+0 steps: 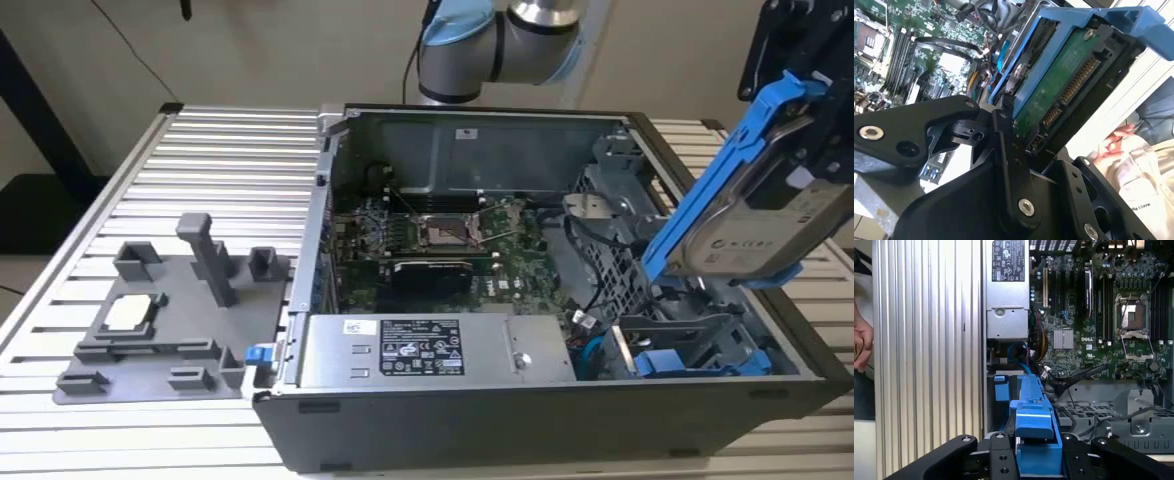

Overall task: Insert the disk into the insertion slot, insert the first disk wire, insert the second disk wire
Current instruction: 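Insert the disk into the insertion slot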

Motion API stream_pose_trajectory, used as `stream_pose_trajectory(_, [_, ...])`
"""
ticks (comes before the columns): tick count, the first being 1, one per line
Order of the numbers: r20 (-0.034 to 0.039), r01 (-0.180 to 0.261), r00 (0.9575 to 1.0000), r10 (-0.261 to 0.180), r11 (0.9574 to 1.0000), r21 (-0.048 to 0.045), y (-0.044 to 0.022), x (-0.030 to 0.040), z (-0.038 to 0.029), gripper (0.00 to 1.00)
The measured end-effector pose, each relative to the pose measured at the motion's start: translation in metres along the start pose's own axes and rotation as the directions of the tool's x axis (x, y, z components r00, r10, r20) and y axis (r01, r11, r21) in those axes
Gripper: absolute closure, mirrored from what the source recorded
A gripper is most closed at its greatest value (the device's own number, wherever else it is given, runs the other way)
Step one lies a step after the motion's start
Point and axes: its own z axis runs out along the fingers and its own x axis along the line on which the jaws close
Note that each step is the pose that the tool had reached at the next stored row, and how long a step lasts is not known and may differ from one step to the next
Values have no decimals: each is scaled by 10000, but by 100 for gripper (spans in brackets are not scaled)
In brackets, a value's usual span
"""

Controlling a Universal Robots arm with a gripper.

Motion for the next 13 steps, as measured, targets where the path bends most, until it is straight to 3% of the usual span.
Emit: stream_pose_trajectory(13, [-3,39,10000,-39,10000,59,-2,0,63,67])
